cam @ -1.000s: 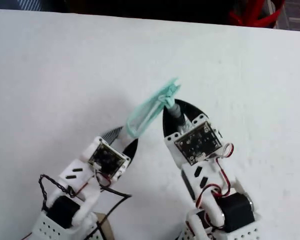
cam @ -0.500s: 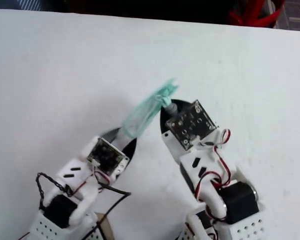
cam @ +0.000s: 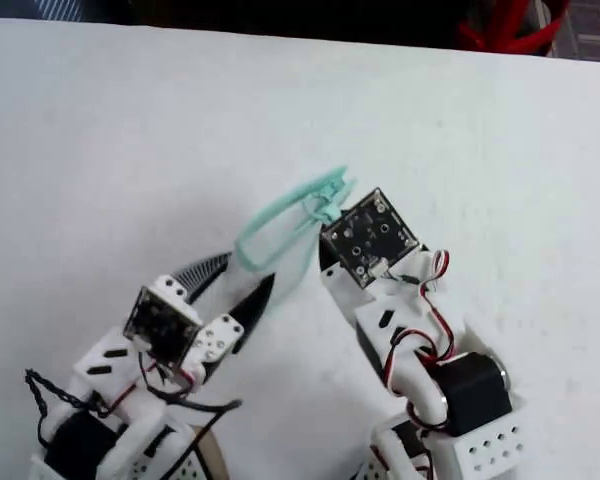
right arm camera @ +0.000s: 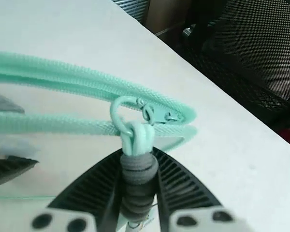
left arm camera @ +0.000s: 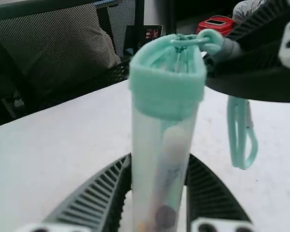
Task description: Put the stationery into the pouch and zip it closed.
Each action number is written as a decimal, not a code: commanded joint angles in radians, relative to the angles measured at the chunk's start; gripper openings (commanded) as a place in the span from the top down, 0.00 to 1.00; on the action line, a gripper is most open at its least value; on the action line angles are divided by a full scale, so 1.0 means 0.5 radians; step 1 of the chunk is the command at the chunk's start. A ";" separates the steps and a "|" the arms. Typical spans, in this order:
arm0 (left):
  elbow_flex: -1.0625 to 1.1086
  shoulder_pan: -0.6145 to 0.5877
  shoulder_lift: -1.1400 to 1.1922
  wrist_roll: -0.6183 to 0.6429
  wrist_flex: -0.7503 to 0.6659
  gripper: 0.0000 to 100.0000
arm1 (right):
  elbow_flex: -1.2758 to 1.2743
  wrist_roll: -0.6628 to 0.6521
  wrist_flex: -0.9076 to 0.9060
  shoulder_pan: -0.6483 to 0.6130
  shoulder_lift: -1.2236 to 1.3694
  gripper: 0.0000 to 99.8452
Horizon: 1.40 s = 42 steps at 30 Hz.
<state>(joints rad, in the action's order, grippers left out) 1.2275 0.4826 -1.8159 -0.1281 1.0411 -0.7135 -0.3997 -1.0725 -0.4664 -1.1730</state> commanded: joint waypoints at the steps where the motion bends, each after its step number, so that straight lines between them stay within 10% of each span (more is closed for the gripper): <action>1: -0.169 0.180 -0.020 -0.018 0.077 0.83 | 0.074 -0.018 0.002 -0.008 -0.005 0.98; 14: -0.021 0.259 -0.020 -0.021 -0.230 0.98 | 0.074 -0.018 -0.066 -0.005 -0.008 0.98; 42: 0.255 0.262 -0.020 -0.021 -0.466 0.98 | 0.927 -0.021 -0.624 -0.198 0.379 0.98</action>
<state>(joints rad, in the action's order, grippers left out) 1.3594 0.6022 -1.8159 -0.1297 0.8278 -0.3023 -0.4012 -1.3809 -0.5002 -1.0257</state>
